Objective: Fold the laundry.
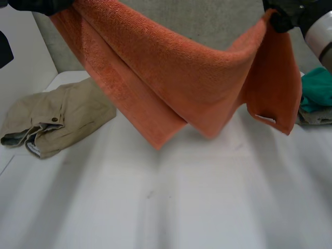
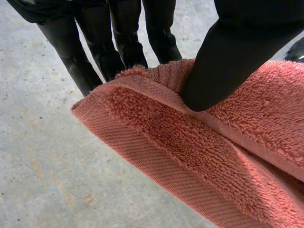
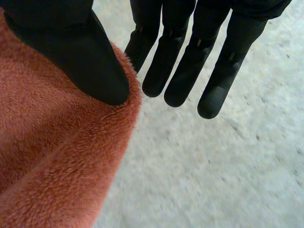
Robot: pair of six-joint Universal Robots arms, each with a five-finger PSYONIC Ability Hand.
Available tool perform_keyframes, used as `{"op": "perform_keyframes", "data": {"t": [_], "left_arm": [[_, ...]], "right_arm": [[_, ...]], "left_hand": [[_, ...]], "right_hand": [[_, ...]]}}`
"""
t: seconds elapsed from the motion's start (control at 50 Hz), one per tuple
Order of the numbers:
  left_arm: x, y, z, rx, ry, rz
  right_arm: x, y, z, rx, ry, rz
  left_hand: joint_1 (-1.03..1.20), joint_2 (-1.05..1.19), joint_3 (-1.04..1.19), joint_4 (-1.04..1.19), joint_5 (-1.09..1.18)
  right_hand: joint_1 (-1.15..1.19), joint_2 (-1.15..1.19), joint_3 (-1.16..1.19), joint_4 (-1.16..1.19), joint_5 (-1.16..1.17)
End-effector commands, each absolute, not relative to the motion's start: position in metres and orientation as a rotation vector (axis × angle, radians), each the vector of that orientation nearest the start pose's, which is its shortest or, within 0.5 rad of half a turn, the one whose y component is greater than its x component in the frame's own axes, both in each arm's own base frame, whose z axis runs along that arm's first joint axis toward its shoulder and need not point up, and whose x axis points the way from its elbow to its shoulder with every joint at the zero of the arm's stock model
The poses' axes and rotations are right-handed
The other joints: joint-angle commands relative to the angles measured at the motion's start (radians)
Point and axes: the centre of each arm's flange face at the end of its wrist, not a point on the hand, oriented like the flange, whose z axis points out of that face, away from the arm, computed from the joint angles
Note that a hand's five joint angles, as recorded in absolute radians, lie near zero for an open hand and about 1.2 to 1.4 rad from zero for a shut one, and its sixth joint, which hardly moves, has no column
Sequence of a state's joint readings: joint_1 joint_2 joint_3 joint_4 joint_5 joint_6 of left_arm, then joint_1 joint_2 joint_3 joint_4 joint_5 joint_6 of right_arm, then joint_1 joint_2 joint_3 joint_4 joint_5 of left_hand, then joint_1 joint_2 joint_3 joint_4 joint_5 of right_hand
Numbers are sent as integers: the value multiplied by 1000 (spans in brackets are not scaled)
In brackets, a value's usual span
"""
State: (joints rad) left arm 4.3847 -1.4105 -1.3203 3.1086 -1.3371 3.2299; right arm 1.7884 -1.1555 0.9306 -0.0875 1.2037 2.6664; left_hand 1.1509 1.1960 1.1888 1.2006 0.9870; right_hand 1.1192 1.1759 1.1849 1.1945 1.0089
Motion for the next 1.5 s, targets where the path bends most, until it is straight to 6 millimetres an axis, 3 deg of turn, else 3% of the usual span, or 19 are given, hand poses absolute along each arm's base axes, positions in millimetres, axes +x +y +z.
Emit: {"op": "perform_keyframes", "data": {"t": [0.02, 0.08, 0.16, 0.28, 0.3, 0.36, 0.42, 0.52, 0.58, 0.66, 0.78, 0.94, 1.06, 1.18, 1.22, 1.24, 1.26, 1.36, 1.5], "left_arm": [[-238, -216, 401, 759, 1999, -2742], [-241, -223, 383, 771, 2075, -2680], [-242, -230, 363, 776, 2151, -2602], [-242, -236, 354, 758, 2188, -2557], [-242, -237, 353, 750, 2193, -2549], [-242, -240, 351, 740, 2198, -2541], [-242, -241, 351, 732, 2201, -2536], [-242, -245, 356, 721, 2180, -2551], [-243, -247, 362, 717, 2157, -2572], [-245, -248, 370, 718, 2133, -2598], [-249, -247, 385, 724, 2097, -2645], [-259, -234, 405, 748, 2070, -2695], [-264, -225, 417, 744, 2046, -2731], [-262, -221, 426, 688, 2019, -2750], [-260, -221, 426, 672, 2019, -2750], [-259, -220, 428, 658, 2012, -2755], [-258, -220, 427, 651, 2015, -2752], [-251, -228, 419, 610, 2048, -2707], [-236, -247, 400, 562, 2108, -2607]], "right_arm": [[288, -405, 297, -1092, 1575, -2296], [309, -413, 255, -1128, 1592, -2225], [334, -421, 222, -1120, 1534, -2244], [369, -422, 203, -935, 1428, -2343], [378, -419, 199, -886, 1401, -2365], [389, -415, 196, -822, 1379, -2416], [387, -414, 198, -778, 1471, -2438], [364, -399, 236, -779, 1707, -2380], [348, -373, 247, -870, 1893, -2214], [321, -337, 245, -944, 2136, -1961], [295, -287, 207, -892, 2346, -1588], [305, -257, 146, -779, 2327, -1400], [324, -262, 116, -698, 2300, -1467], [332, -287, 100, -577, 2336, -1666], [331, -294, 99, -528, 2347, -1716], [328, -301, 100, -478, 2358, -1764], [325, -304, 102, -454, 2366, -1787], [312, -314, 123, -382, 2345, -1863], [278, -330, 187, -412, 2166, -2007]], "left_hand": [[245, 200, 207, 196, 235], [245, 200, 207, 196, 235], [245, 200, 207, 196, 235], [245, 200, 207, 196, 235], [245, 200, 207, 196, 235], [245, 200, 207, 196, 235], [245, 200, 207, 196, 235], [245, 200, 207, 196, 235], [245, 200, 207, 196, 235], [245, 200, 207, 196, 235], [245, 200, 207, 196, 235], [245, 200, 207, 196, 235], [245, 200, 207, 196, 235], [245, 200, 207, 196, 235], [245, 200, 207, 196, 235], [245, 200, 207, 196, 235], [245, 200, 207, 196, 235], [245, 200, 207, 196, 235], [245, 200, 207, 196, 235]], "right_hand": [[277, 220, 211, 202, 213], [277, 220, 211, 202, 213], [277, 220, 211, 202, 213], [277, 220, 211, 202, 213], [70, 14, 5, -5, 6], [-945, -1001, -1010, -1020, -1009], [-945, -1001, -1010, -1020, -1009], [-945, -1001, -1010, -1020, -1009], [-945, -1001, -1010, -1020, -1009], [-945, -1001, -1010, -1020, -1009], [-945, -1001, -1010, -1020, -1009], [-921, -978, -987, -997, -986], [-836, -893, -902, -912, -901], [-491, -547, -556, -566, -555], [-209, -266, -275, -285, -274], [153, 96, 87, 77, 88], [276, 219, 210, 200, 212], [277, 220, 211, 202, 213], [277, 220, 211, 202, 213]]}}
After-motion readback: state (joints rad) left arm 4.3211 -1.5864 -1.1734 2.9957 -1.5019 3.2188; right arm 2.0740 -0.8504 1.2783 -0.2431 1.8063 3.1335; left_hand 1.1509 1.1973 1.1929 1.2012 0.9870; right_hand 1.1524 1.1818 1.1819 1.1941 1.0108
